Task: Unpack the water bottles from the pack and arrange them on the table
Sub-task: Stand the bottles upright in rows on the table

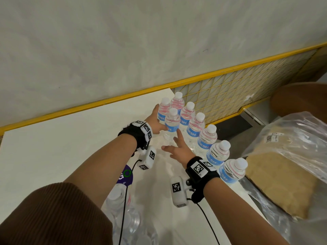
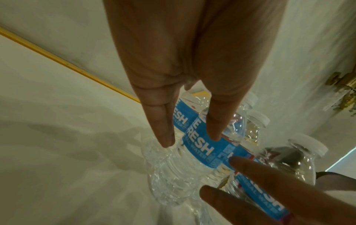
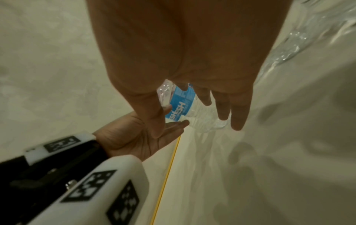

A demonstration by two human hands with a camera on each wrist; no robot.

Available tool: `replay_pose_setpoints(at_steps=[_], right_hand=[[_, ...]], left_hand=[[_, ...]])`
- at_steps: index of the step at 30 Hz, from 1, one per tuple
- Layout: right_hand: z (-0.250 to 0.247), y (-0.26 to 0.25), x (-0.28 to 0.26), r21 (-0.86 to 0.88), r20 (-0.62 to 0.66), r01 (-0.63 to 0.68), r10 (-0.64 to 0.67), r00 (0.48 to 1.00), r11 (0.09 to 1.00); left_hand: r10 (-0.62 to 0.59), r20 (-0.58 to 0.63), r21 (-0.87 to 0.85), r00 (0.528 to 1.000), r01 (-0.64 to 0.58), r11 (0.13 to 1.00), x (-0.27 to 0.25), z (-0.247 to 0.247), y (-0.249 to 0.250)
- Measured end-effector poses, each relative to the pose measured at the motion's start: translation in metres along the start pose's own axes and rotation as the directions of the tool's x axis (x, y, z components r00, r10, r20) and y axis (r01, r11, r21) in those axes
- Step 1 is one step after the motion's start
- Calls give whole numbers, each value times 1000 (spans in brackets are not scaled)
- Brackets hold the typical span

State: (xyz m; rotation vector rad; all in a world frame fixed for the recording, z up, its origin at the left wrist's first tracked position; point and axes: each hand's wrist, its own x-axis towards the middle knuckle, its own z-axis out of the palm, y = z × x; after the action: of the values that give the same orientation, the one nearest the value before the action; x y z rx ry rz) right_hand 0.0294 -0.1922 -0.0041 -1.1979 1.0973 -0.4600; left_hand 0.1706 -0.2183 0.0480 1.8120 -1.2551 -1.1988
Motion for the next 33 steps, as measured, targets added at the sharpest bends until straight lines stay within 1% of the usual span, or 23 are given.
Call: replay_pose_setpoints(at_steps=[5,10,16,24,27,30,31,33], right_hand=[[-1,-4,3,-17,27,-1,2,1000,1000],[-1,-7,4,-25,21,1,0,1000,1000],[1,-9,3,-65,13,33,-32,999,997],[-3,-10,3,-75,18,14,-13,1000,997],[-5,-10,2,-103,0,9,-9,1000,995],[-8,-6,-11,-161,-17,-27,25,1000,987],[-9,-4,-17,-180,5,-40,41,999,983],[-7,-1,-33,-210,73,-57,73,995,976]], left_hand=[[13,-15,-33,1000,-13,999,2,0,-1],[19,-23,-14,1000,-19,1000,4,-2,-3],[18,-14,18,1000,-18,1000,7,-2,-2],[9,11,47,1000,-9,999,8,-4,-1],[-30,5,73,1000,29,997,7,-4,-2],[-151,-8,152,988,151,977,5,-9,-7],[-205,-5,202,979,202,958,2,-11,-8],[-292,54,273,955,268,924,-5,-16,-13]])
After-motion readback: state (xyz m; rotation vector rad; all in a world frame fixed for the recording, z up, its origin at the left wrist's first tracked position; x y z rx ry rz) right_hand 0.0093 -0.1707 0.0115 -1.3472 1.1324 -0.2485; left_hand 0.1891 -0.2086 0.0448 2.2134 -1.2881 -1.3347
